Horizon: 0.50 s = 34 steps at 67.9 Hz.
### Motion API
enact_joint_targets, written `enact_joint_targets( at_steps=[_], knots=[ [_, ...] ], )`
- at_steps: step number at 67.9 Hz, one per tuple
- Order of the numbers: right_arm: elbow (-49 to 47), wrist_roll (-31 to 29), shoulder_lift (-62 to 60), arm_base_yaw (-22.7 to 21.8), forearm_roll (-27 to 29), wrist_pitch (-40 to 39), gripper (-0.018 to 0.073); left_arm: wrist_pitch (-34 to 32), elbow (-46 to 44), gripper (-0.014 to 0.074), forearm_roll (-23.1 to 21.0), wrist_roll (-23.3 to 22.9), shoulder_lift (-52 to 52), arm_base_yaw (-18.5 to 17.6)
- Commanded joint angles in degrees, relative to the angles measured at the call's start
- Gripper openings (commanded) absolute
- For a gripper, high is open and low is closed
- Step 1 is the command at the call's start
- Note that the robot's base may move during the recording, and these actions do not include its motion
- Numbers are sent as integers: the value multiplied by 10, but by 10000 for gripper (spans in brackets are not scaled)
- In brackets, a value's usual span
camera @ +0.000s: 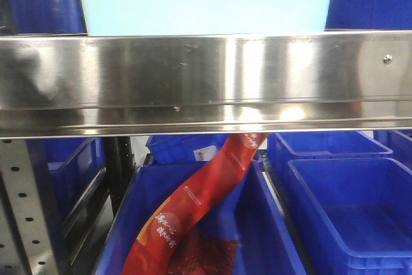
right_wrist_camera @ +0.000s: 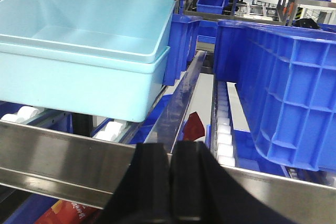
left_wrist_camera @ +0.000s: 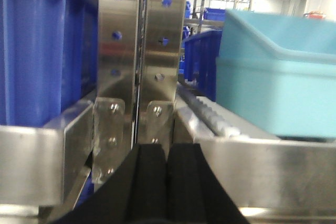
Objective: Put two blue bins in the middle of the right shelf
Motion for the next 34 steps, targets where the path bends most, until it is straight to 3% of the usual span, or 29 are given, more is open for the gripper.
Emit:
enact_joint_targets(
  at_steps=[1, 34],
  knots=[
    [1, -2, -3, -1, -4, -14, -162, -20, 4, -111, -3, 4, -5, 2],
    [1, -2, -3, -1, -4, -14, -162, -17, 4, -111, -3, 4, -5, 2]
  ],
)
